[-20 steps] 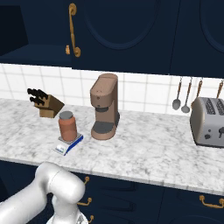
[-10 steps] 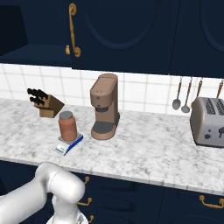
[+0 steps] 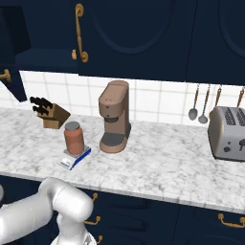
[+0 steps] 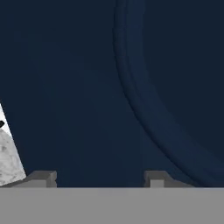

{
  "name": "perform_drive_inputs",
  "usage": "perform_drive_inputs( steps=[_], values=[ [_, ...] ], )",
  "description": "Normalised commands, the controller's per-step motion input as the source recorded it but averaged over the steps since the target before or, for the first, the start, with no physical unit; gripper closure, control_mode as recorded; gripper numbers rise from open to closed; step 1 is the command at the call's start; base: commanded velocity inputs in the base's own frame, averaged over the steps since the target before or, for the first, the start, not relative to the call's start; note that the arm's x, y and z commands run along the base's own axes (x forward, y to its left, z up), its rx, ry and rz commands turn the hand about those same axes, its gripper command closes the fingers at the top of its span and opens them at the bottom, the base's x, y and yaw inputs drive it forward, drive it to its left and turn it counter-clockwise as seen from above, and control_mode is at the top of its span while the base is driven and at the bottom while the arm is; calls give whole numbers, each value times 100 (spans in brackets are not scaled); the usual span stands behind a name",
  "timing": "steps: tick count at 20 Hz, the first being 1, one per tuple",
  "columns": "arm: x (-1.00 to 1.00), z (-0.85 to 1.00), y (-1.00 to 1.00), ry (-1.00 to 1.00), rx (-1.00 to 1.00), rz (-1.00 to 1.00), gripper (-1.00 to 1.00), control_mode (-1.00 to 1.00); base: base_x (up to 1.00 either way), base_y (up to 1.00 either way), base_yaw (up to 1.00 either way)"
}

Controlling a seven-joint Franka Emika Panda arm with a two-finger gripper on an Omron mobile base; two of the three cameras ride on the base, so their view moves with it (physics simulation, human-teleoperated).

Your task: Pick the honey bottle and place it on the digital scale for weighing, and close the cabinet.

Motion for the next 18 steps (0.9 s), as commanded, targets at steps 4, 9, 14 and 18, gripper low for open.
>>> perform_drive_inputs(
  steps=[4, 9, 14, 18],
  values=[
    [89, 9, -95, 3, 20, 0, -100, -100, 0, 0, 0],
    [83, 8, -80, 2, 20, 3, -100, -100, 0, 0, 0],
    [96, 1, -53, 13, 16, 10, -100, -100, 0, 0, 0],
    [86, 9, -35, 17, 11, 7, -100, -100, 0, 0, 0]
  ],
)
